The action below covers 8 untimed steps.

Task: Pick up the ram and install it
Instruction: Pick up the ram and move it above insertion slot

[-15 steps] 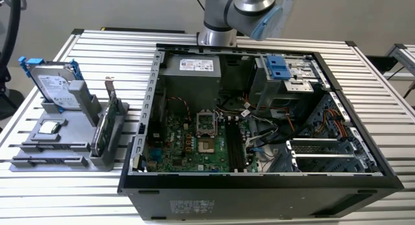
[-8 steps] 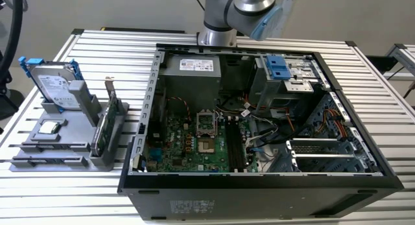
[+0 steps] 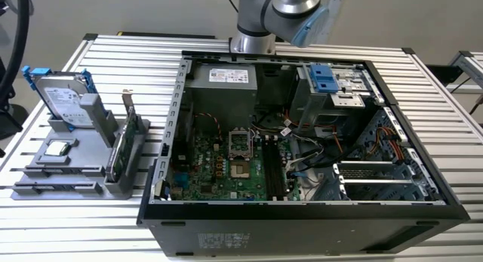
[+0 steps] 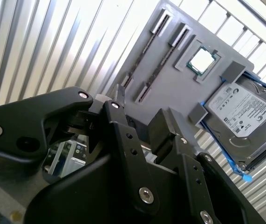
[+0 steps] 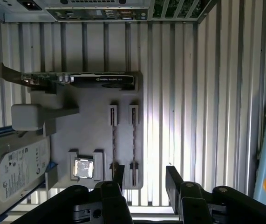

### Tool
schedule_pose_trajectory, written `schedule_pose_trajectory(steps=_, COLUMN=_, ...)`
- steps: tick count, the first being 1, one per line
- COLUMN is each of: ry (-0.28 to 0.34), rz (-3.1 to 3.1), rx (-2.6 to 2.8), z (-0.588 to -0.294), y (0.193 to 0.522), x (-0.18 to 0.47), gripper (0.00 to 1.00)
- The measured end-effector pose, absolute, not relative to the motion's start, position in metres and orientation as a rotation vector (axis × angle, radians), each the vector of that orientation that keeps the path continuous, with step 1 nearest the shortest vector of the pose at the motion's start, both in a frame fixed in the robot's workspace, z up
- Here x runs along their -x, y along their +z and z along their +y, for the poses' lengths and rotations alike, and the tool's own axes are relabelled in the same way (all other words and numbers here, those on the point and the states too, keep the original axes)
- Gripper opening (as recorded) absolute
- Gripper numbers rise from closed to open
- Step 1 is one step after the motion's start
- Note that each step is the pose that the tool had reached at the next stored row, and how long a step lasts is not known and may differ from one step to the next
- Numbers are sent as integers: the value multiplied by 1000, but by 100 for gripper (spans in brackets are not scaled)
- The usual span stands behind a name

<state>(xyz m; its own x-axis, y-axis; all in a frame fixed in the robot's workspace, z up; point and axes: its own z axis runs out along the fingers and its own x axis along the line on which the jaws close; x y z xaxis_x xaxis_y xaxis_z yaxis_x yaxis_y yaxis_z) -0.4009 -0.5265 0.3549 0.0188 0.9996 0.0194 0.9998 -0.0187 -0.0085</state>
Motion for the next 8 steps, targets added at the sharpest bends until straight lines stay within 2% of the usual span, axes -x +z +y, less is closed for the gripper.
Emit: schedule_pose_trajectory(steps=8, ry=-11, rz=-2186, rx=2228, z=-527, y=352, x=401, gripper=100)
